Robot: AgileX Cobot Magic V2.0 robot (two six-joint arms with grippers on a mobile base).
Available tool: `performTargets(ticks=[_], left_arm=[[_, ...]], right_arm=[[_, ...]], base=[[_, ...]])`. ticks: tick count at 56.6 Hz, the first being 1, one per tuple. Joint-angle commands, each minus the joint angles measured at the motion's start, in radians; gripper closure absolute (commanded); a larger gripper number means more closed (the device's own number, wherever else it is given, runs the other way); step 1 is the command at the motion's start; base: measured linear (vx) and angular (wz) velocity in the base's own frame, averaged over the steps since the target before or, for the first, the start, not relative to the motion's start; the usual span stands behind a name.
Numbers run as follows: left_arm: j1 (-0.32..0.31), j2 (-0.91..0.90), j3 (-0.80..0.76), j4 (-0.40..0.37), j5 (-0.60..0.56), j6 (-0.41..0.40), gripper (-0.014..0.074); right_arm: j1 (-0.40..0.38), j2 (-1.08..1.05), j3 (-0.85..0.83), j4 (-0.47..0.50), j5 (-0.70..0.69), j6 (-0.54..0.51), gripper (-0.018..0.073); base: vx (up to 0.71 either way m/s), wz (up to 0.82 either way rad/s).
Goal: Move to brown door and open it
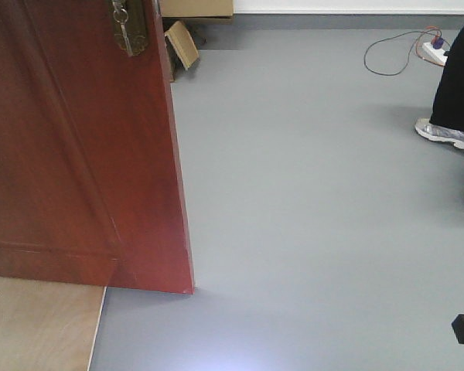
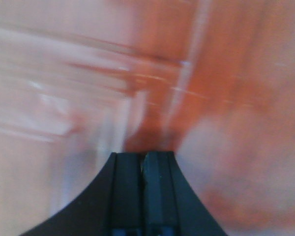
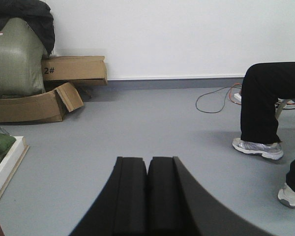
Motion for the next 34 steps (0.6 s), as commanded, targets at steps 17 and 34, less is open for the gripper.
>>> performTargets(ticks=[17, 34], left_arm=[[-0.005, -0.046, -0.032, -0.01, -0.077, -0.005, 0.0603], [-0.005, -0.043, -0.032, -0.01, -0.078, -0.005, 0.0603]], right_arm=[[-0.005, -0.011, 0.005, -0.003, -0.082, -0.005, 0.0559], [-0.005, -0.009, 0.005, -0.003, -0.082, -0.005, 0.0559]], base=[[0.2, 0.03], [0.13, 0.01]])
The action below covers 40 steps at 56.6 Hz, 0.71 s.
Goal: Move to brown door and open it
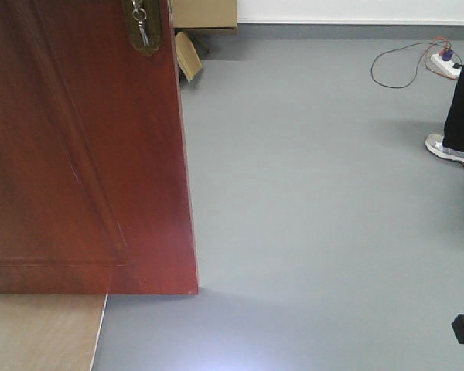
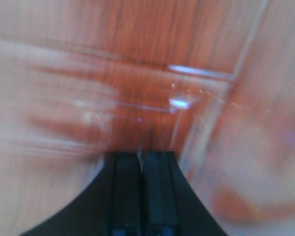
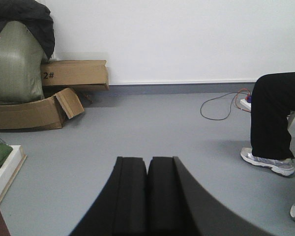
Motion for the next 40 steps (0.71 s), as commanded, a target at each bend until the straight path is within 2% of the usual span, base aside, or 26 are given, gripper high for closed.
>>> performTargets(ticks=[1, 40], left_arm=[[-0.005, -0.025, -0.034, -0.014, -0.108, -0.005, 0.0603], [-0.003, -0.025, -0.034, -0.014, -0.108, -0.005, 0.0603]], right_arm=[[-0.005, -0.009, 0.005, -0.003, -0.082, -0.005, 0.0559], [-0.005, -0.009, 0.005, -0.003, -0.082, -0.005, 0.0559]], base=[[0.06, 0.02], [0.0, 0.01]])
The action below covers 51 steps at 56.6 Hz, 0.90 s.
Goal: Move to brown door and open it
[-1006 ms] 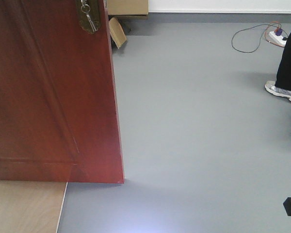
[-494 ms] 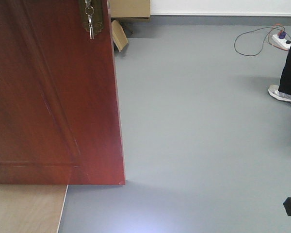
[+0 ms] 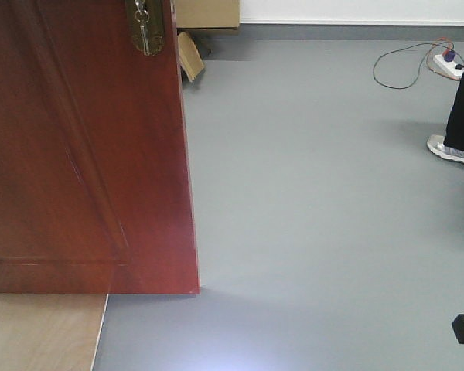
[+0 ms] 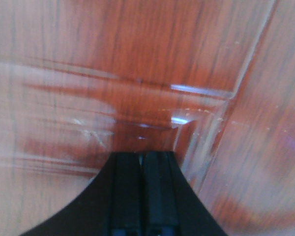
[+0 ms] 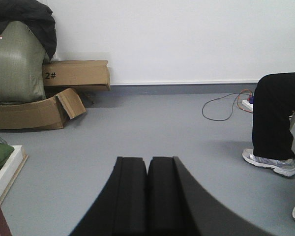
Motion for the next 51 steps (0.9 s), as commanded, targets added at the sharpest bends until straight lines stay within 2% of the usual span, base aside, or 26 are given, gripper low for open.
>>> performTargets(ticks=[1, 41, 51], left_arm=[[-0.003, -0.03, -0.034, -0.013, -0.089, -0.005, 0.0603], [-0.007, -0.026, -0.032, -0.013, -0.086, -0.005, 0.0603], [-0.014, -0.12, 0.064, 0.013, -0.107, -0.005, 0.0603]], right_arm=[[-0.005, -0.009, 0.005, -0.003, -0.082, -0.005, 0.0559], [-0.005, -0.009, 0.005, -0.003, -0.082, -0.005, 0.0559], [-0.005, -0.009, 0.005, -0.003, -0.082, -0.005, 0.0559]], base=[[0.0, 0.0], [0.0, 0.0], [0.0, 0.0]])
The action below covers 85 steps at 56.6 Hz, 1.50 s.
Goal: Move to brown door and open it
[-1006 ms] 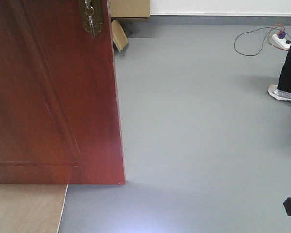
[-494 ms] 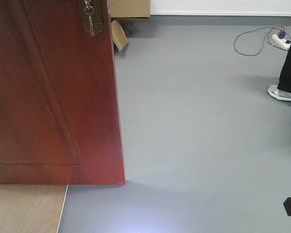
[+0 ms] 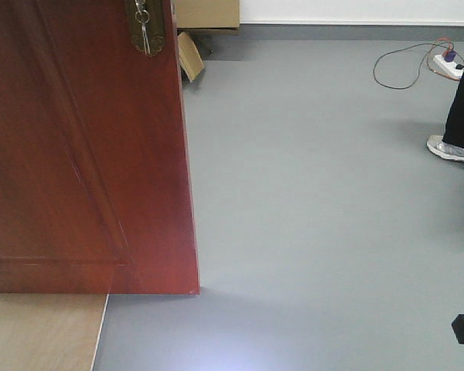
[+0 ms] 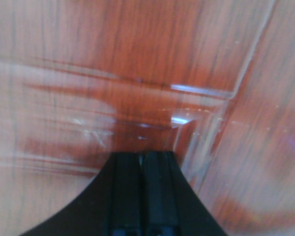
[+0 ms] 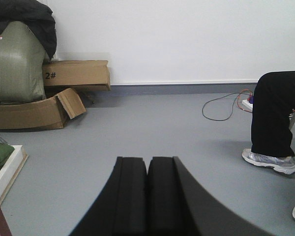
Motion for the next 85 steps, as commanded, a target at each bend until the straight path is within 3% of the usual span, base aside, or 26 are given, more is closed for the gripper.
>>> performTargets(ticks=[1, 8, 25, 26, 32, 35, 46, 52, 66, 85], left_arm=[[-0.011, -0.123, 0.051, 0.001, -0.083, -0.006, 0.0603], [-0.04, -0.282, 0.24, 0.017, -0.098, -0.006, 0.0603], [-0.035, -0.761, 0.78, 0.218, -0.254, -0.014, 0.0603], [-0.028, -0.89, 0.936, 0.26, -0.271, -0.014, 0.0603], [-0.024, -1.042, 1.132, 0.326, -0.299, -0.028, 0.0603], [-0.024, -1.135, 1.221, 0.369, -0.311, -0.075, 0.0603], [-0.007, -1.392, 1.468, 0.581, -0.32, -0.363, 0.0603], [0.025, -1.485, 1.565, 0.605, -0.315, -0.43, 0.0603], [0.063, -1.659, 1.591, 0.602, -0.153, -0.413, 0.0603], [0.062, -1.654, 1.591, 0.594, -0.142, -0.413, 0.0603]], right_arm=[[-0.005, -0.009, 0.005, -0.003, -0.082, -0.005, 0.0559], [-0.005, -0.009, 0.005, -0.003, -0.082, -0.005, 0.0559], [-0.005, -0.009, 0.005, -0.003, -0.082, -0.005, 0.0559], [-0.005, -0.009, 0.005, -0.003, -0.082, -0.005, 0.0559], [-0.005, -0.009, 0.005, -0.003, -0.082, -0.005, 0.0559], [-0.005, -0.009, 0.005, -0.003, -0.082, -0.005, 0.0559], [-0.005, -0.009, 0.005, -0.003, -0.082, -0.005, 0.0559], [-0.005, -0.009, 0.005, -0.003, -0.082, -0.005, 0.0559], [-0.005, -0.009, 0.005, -0.003, -0.082, -0.005, 0.0559], [-0.005, -0.009, 0.005, -0.003, -0.082, -0.005, 0.0559]], base=[[0.0, 0.0], [0.0, 0.0], [0.0, 0.0], [0.0, 0.0], [0.0, 0.0], [0.0, 0.0], [0.0, 0.0], [0.0, 0.0], [0.0, 0.0], [0.0, 0.0]])
